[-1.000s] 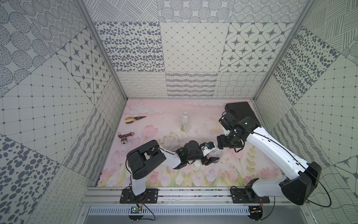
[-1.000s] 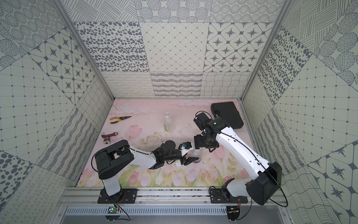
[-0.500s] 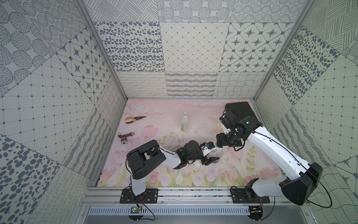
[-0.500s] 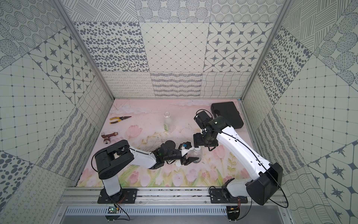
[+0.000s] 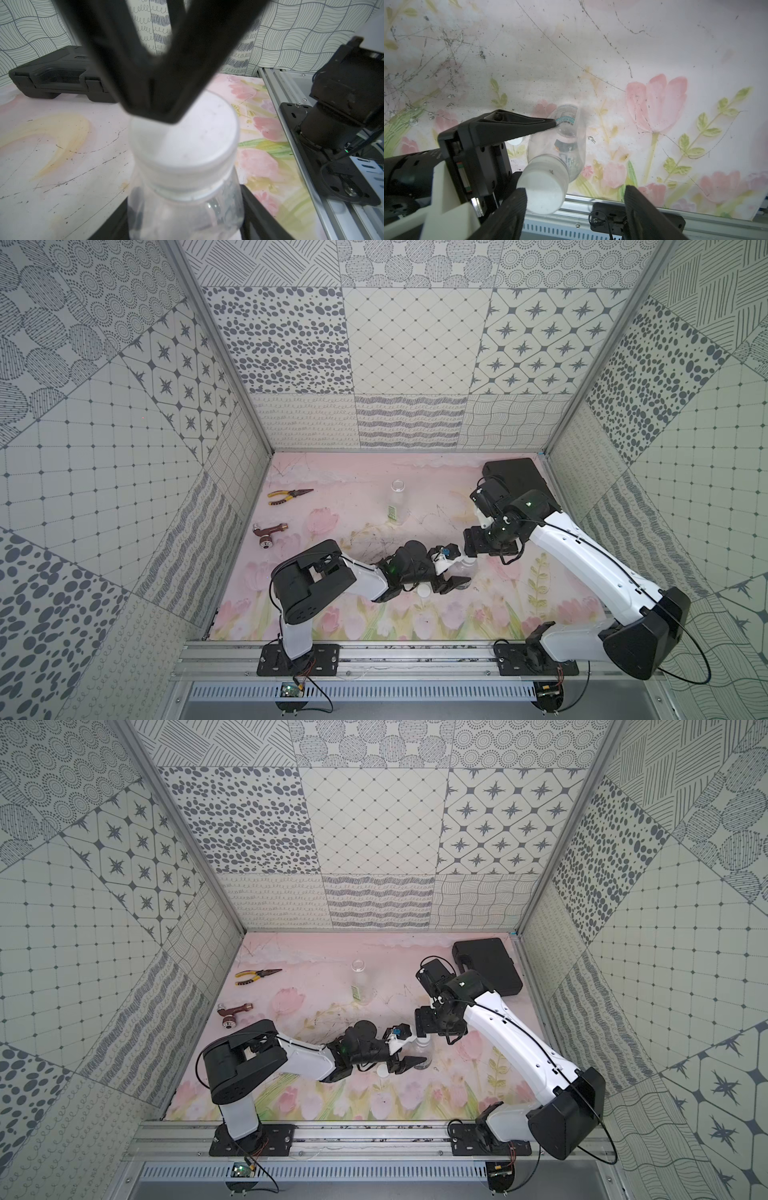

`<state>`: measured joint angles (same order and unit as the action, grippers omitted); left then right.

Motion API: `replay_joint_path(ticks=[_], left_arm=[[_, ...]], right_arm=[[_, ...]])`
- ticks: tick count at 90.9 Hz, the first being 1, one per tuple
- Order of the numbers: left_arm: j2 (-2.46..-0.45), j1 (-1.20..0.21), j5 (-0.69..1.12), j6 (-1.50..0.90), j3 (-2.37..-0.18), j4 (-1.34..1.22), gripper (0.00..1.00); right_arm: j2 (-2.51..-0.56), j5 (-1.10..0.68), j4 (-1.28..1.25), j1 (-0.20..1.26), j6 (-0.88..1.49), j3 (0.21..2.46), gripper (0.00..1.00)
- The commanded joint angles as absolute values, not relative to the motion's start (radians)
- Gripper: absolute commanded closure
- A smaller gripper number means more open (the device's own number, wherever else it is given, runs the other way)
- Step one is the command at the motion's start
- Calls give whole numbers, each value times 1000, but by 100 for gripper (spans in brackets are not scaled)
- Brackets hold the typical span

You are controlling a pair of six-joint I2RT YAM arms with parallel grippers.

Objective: Screw on the bottle caps
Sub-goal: Screw the bottle cap onto the plastic bottle.

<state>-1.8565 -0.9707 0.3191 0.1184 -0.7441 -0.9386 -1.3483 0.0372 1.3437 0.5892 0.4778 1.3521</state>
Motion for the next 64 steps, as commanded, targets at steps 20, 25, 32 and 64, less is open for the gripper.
replay_joint_path(ticks=[20, 25, 32, 64], left_arm=[[-1806, -939, 453, 153, -715, -832, 29], [-1802, -935, 463, 162, -715, -821, 29], [-1797, -931, 474, 168, -711, -815, 29], [-1772, -895, 547, 176, -680, -808, 29]], right_arm=[[-1200, -65, 1253, 606, 156, 1300, 22], [-1162, -92, 1222, 611, 93, 1274, 23], [-1119, -134, 1181, 619, 16, 1251, 24], [-1183, -165, 1169, 620, -156, 1253, 27]])
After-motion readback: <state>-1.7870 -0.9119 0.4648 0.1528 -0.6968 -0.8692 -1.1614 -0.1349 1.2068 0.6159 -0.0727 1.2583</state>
